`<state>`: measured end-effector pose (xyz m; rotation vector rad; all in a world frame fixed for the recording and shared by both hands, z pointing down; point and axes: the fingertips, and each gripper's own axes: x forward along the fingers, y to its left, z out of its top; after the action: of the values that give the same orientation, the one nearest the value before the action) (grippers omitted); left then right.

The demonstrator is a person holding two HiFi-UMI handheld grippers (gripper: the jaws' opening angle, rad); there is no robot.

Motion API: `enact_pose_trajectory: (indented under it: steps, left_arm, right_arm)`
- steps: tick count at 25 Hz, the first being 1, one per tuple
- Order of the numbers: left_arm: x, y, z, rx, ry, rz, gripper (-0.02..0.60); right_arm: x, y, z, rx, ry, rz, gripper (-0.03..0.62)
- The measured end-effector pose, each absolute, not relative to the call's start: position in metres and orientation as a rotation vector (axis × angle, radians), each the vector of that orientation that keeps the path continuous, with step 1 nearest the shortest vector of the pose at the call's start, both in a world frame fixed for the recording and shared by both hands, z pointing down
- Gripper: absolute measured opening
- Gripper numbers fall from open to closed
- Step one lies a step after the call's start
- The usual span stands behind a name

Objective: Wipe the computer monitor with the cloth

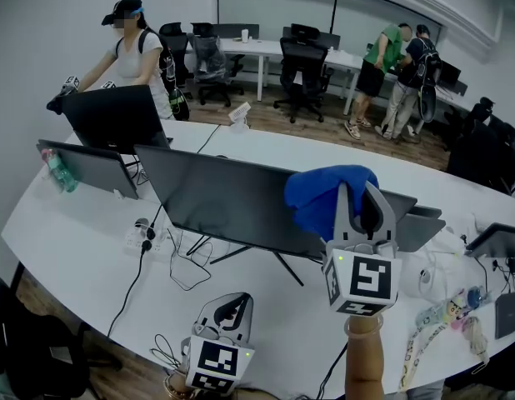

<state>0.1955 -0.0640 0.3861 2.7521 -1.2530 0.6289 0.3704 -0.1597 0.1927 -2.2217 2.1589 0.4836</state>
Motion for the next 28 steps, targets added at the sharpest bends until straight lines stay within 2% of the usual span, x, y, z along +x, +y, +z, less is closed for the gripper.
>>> enact_pose_trajectory:
  steps: [28]
  left_arm:
    - [0.249,-0.049,0.394,2.764,-1.158,0.632,0.009]
  right_arm:
    - [0.437,-0.136,0.200,-2.304,2.097,0.475,0.072]
